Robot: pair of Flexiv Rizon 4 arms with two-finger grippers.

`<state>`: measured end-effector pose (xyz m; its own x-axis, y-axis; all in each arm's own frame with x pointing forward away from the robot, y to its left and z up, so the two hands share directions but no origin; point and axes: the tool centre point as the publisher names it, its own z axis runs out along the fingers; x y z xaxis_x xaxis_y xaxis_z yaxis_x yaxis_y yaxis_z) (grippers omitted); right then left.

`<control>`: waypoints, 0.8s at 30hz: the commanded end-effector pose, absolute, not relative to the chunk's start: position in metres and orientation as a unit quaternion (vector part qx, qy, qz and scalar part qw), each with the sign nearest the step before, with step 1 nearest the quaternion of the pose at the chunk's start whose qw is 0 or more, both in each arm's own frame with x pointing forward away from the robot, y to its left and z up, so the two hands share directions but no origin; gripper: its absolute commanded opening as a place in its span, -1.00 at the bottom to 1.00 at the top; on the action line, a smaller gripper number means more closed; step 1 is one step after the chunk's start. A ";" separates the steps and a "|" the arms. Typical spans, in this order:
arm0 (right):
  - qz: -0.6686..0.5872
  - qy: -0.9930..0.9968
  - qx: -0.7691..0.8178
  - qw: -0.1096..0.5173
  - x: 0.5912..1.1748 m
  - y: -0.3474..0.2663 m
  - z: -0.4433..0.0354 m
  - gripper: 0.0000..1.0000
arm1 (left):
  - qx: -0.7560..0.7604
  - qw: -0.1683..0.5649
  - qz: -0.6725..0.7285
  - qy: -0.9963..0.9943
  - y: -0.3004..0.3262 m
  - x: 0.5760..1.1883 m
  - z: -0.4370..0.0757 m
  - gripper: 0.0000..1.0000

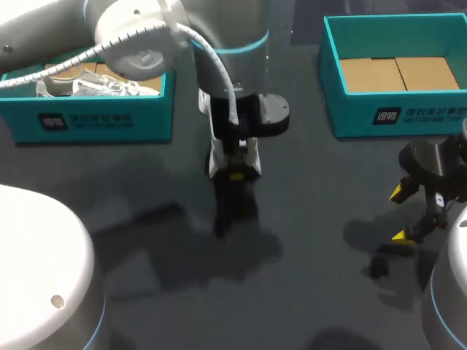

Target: Take the shoe out of the shoebox, open the shoe tongue, remove and reinsert the insole, then place the shoe into the shoebox

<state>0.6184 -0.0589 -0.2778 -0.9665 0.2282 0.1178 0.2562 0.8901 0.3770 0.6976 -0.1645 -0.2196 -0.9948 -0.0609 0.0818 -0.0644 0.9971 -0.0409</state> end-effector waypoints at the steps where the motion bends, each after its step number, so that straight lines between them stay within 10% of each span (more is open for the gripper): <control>1: -0.198 -0.972 -0.125 0.034 0.617 -0.059 -0.278 1.00 | 0.053 0.045 0.032 -0.997 -0.130 0.726 -0.175 -1.00; 24: -0.198 -0.972 -0.125 0.034 0.617 -0.059 -0.278 1.00 | 0.056 0.040 0.030 -0.997 -0.113 0.740 -0.163 -1.00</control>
<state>0.6184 -0.0589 -0.2777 -0.9665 0.2281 0.1178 0.2561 0.8901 0.3770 0.7378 -0.1198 -0.1716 -0.9901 -0.1108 0.0859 -0.1153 0.9921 -0.0494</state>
